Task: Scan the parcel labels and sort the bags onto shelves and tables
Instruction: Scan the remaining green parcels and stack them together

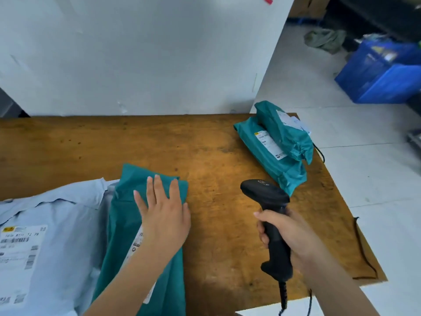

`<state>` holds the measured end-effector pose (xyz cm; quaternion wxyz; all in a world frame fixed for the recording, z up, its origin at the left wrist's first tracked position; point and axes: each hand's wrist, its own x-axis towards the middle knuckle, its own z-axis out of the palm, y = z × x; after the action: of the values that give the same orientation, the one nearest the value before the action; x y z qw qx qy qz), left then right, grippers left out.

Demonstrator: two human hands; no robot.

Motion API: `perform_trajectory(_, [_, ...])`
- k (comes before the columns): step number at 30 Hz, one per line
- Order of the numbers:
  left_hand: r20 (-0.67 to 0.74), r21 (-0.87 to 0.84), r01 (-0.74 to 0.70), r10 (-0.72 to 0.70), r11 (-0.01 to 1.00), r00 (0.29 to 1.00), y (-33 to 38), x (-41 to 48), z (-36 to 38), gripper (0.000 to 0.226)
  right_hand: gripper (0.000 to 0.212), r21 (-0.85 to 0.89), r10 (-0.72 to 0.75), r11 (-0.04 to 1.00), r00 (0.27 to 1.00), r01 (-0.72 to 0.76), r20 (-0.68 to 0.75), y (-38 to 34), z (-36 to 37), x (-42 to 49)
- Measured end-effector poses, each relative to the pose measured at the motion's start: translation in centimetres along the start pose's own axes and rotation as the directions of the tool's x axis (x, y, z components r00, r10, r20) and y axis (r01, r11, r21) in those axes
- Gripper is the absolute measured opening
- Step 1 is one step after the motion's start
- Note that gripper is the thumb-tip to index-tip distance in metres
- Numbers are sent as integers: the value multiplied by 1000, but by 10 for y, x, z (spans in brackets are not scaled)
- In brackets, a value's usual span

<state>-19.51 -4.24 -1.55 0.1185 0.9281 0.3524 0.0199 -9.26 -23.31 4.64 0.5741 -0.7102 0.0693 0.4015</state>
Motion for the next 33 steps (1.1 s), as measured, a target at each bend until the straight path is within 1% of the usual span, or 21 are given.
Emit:
perform_trajectory(2, [74,-73,-69,75,995,994,30,19,-9,58,19,28,-13,1000,999,14,-31,-4,-16,-3])
perform_trajectory(4, [77,-197,-144,161,970,984,66,37,-12,55,20,37,-37,999,998,38,-42,-9,-34,-4])
perform_trajectory(5, [97,-272,-156,188,950,977,85,45,-12,53,19,47,-43,998,998,45,-51,-12,-44,-3])
perform_trajectory(6, [142,-351,-138,198,926,970,103,53,-10,51,19,59,-44,997,997,47,-64,-14,-55,-3])
perform_trajectory(8, [269,-466,-42,186,884,945,141,70,0,46,19,68,-36,997,996,42,-84,-22,-78,0])
perform_trajectory(9, [305,-509,14,166,861,938,160,81,10,46,19,67,-31,997,995,38,-92,-28,-92,2])
perform_trajectory(11, [339,-589,129,99,798,936,199,102,25,46,18,65,-31,997,994,38,-107,-38,-123,8])
perform_trajectory(14, [361,-683,266,-2,680,933,258,132,42,38,18,60,-53,996,992,60,-111,-53,-174,19])
perform_trajectory(15, [366,-716,297,-24,632,930,275,142,45,40,18,56,-63,996,991,70,-117,-56,-190,22])
perform_trajectory(17, [423,-787,399,-59,471,904,305,158,50,41,18,56,-75,995,988,83,-132,-60,-219,27])
perform_trajectory(18, [466,-794,457,-80,401,881,316,165,55,50,18,66,-74,994,988,84,-134,-60,-232,29])
perform_trajectory(19, [489,-789,489,-102,372,866,324,171,60,56,18,78,-70,994,989,81,-132,-60,-244,31])
perform_trajectory(20, [507,-775,513,-121,370,853,328,177,65,55,18,85,-64,993,990,76,-129,-60,-253,32])
perform_trajectory(21, [528,-761,538,-135,361,838,330,181,70,47,18,91,-58,993,990,70,-127,-59,-261,33])
perform_trajectory(23, [562,-751,589,-178,300,808,328,182,79,28,18,106,-41,993,992,54,-123,-58,-273,36])
perform_trajectory(26, [525,-807,560,-207,188,826,314,163,81,9,20,133,-23,991,995,35,-96,-60,-279,41])
perform_trajectory(28, [498,-845,521,-178,118,849,295,131,78,12,23,115,-24,993,997,32,-72,-61,-276,46])
perform_trajectory(29, [482,-856,504,-173,112,859,283,108,74,12,25,103,-24,994,998,30,-61,-62,-273,48])
perform_trajectory(30, [467,-861,491,-178,131,866,268,84,72,12,25,88,-22,996,999,26,-45,-62,-268,50])
perform_trajectory(32, [448,-853,492,-238,174,862,236,30,62,15,21,64,-10,998,1000,10,4,-63,-254,53])
perform_trajectory(33, [450,-844,507,-282,177,847,220,4,57,15,19,56,2,998,999,-4,32,-61,-245,54])
